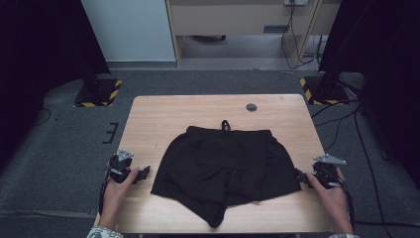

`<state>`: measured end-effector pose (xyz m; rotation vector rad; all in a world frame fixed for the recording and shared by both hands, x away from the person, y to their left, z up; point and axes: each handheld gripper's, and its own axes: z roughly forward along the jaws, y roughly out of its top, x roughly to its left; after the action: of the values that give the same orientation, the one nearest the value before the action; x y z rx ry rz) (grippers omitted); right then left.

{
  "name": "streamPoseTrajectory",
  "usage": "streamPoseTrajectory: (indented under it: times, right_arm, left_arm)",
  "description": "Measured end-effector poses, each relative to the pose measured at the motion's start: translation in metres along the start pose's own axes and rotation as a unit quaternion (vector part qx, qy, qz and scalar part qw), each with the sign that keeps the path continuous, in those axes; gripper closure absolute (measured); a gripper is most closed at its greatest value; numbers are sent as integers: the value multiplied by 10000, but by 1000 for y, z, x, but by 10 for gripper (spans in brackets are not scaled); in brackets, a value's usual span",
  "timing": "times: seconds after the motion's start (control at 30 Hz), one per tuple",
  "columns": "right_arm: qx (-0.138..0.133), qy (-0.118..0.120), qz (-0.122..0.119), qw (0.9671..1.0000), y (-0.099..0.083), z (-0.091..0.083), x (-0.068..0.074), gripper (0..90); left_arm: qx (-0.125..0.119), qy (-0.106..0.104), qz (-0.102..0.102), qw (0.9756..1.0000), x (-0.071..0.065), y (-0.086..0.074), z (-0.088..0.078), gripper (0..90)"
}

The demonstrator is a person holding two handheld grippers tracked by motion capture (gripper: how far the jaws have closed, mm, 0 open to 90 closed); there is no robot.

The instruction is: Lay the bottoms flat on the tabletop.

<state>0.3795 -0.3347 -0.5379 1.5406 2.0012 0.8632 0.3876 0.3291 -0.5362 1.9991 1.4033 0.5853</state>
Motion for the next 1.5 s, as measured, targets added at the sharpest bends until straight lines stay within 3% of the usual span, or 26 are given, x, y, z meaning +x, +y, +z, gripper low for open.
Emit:
streamPoseTrajectory:
  times: [0.43, 0.53, 0.6, 0.73, 0.77, 0.87, 0.97, 1.07, 1.23, 1.27, 1.37, 1.5]
  right_arm:
    - [-28, -21, 6, 10000, 0, 0, 0, 112]
    - [-116, -56, 47, 9999, -1, -4, -1, 255]
    - [-403, -50, 79, 9991, 4, -8, -2, 373]
    - [-728, 148, -223, 9970, 26, -12, 2, 542]
    - [-795, 291, -283, 9960, 34, -10, 3, 586]
    - [-736, 668, -560, 9935, 54, 1, 9, 624]
    - [-609, 834, -823, 9912, 72, 19, 15, 601]
    - [-409, 1088, -961, 9886, 82, 35, 18, 558]
    - [-218, 1048, -1015, 9891, 84, 51, 21, 564]
    - [-204, 1141, -990, 9883, 83, 55, 22, 566]
    - [-104, 1090, -1100, 9879, 82, 62, 25, 573]
    - [-156, 889, -1076, 9901, 86, 68, 25, 700]
  left_arm:
    - [0, -19, 21, 10000, -1, 0, 0, 32]
    - [-6, -13, 21, 10000, -1, -1, -1, 34]
    - [-10, -10, 15, 10000, -1, -1, -1, 35]
    - [-148, -8, -126, 9998, 0, 1, 0, 101]
    - [-173, -89, -223, 9996, 2, 4, 0, 134]
    - [-139, 174, 4, 9998, 4, 16, 2, 159]
    - [-268, 3, -87, 9996, 5, 32, 7, 166]
    - [-236, -115, 10, 9997, 2, 47, 15, 171]
    - [-300, -383, 175, 9987, -9, 74, 24, 184]
    - [-333, -411, 157, 9985, -11, 78, 25, 199]
    - [-364, -420, 288, 9980, -20, 92, 28, 208]
    - [-327, -540, 545, 9965, -37, 105, 35, 241]
